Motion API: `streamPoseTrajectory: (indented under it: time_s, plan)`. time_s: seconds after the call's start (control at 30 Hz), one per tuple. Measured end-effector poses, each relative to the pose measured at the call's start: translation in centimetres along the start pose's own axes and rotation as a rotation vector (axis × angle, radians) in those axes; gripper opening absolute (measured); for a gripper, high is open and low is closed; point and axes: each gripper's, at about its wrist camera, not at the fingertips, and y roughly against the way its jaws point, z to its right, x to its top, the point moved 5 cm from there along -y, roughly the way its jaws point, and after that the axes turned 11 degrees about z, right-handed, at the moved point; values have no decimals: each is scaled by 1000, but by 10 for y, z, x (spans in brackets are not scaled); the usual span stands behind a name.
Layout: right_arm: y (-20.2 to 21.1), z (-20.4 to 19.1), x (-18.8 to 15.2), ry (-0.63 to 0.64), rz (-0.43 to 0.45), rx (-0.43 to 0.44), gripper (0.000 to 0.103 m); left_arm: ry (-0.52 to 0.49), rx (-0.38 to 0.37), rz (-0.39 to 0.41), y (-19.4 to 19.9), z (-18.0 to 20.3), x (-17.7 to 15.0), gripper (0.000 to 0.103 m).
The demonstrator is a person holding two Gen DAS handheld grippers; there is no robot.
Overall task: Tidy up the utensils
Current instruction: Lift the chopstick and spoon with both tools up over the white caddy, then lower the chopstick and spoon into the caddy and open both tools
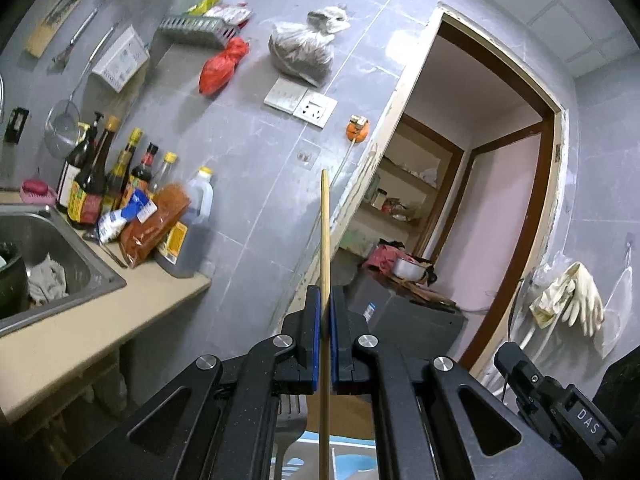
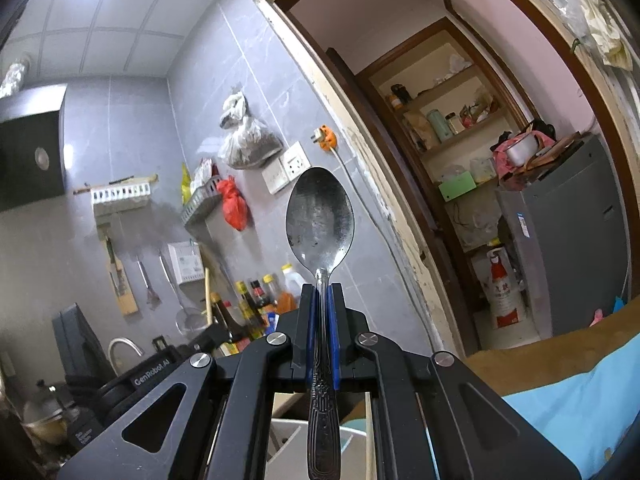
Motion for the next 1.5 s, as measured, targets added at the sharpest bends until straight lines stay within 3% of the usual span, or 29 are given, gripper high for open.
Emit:
streamPoseTrajectory:
  time_s: [0.3, 0.77, 1.1, 1.3, 1.4, 1.47, 1.5]
  plan:
    - [0, -4, -16, 44, -19, -4, 4, -172, -12, 115, 14, 19, -19, 2]
    - [-2, 2, -26, 32, -37, 3, 5, -294, -1, 132, 17, 17, -48, 2]
    - [6, 3, -32, 52, -74, -1, 7, -297, -14, 57, 23, 13, -60, 2]
    - [10, 0, -30, 78, -103, -7, 8, -259, -55, -78, 22, 10, -62, 3]
    - [12, -1, -26, 80, -104, -11, 9, -231, -73, -135, 24, 10, -59, 12]
    - [14, -2, -22, 85, -103, -15, 13, -211, -77, -152, 27, 9, -57, 31]
    - [16, -3, -20, 87, -100, -16, 19, -197, -79, -154, 29, 9, -55, 33]
